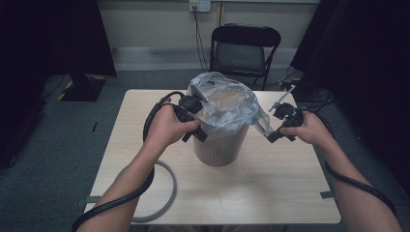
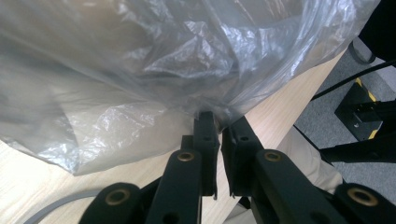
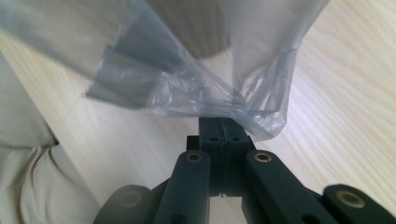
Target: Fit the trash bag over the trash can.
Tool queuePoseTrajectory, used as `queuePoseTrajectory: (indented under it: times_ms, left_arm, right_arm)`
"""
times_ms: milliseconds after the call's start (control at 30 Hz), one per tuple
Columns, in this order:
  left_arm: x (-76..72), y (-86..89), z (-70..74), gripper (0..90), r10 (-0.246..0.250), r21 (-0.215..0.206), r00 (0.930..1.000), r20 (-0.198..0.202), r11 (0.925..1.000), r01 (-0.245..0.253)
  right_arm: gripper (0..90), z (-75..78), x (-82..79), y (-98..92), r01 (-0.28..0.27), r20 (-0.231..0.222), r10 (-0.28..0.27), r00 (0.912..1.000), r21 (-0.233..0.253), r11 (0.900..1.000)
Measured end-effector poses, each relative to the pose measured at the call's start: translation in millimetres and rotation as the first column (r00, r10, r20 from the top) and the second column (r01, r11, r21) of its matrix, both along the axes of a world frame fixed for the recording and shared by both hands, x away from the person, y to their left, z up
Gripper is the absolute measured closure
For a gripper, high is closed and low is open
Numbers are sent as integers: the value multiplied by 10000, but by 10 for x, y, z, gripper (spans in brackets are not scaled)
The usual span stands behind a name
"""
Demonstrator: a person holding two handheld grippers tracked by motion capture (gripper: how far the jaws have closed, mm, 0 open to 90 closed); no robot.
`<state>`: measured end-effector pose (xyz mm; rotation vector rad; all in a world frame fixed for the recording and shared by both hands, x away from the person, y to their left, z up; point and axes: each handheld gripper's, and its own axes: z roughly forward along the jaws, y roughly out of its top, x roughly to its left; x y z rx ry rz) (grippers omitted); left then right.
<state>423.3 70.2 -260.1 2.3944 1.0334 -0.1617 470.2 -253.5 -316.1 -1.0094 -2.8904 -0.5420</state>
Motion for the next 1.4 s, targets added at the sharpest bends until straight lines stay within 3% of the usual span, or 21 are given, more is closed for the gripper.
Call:
queuePoseTrajectory:
  times_ms: [167,233,467,600,700,767,833,933,1033,1100,1200,1300,1400]
  left_arm:
    - [-2,-32,-11,788,-35,-61,10000,26,10000,35]
    - [2,-36,-18,794,12,131,10000,-8,9999,-12]
    - [24,-19,-56,830,14,-3,10000,-50,10000,-14]
    - [26,-8,-62,844,-32,-89,10000,-9,10000,32]
    - [23,-25,-77,882,-23,-8,9999,-107,10000,23]
    - [34,-41,-121,900,33,70,9992,-387,10000,-30]
    - [62,-30,-188,900,106,348,9979,-640,9994,-83]
    - [110,14,-293,900,232,611,9962,-841,9980,-181]
    - [135,75,-296,900,319,551,9968,-731,9981,-279]
    - [120,101,-239,891,426,450,9984,-379,9982,-409]
    - [97,158,-147,729,584,299,9982,-139,9979,-580]
    - [68,241,-65,546,726,557,9968,323,9957,-743]
    - [34,313,-18,374,966,513,9946,390,9938,-985]
  right_arm:
    - [900,-179,8,-34,173,-328,-180,9993,-206,9996]
    - [900,-248,13,17,125,-440,-120,9990,121,9998]
    - [894,-318,63,191,-67,-415,59,9991,-195,9998]
    - [897,-392,95,179,39,-554,-52,9985,-238,9997]
    - [897,-443,102,156,63,-546,-77,9985,-260,9996]
    - [896,-466,94,161,84,-456,-90,9989,-146,9999]
    - [878,-453,80,161,40,-512,-32,9987,159,9999]
    - [878,-354,60,124,72,-227,-65,9997,329,9994]
    - [874,-268,46,67,121,12,-121,9999,595,9982]
    - [862,-211,42,23,200,182,-214,9996,733,9971]
    - [850,-108,32,-20,325,498,-364,9981,782,9964]
    - [846,-19,25,-37,381,638,-430,9970,748,9965]
    - [772,35,23,-25,239,771,-285,9966,597,9979]
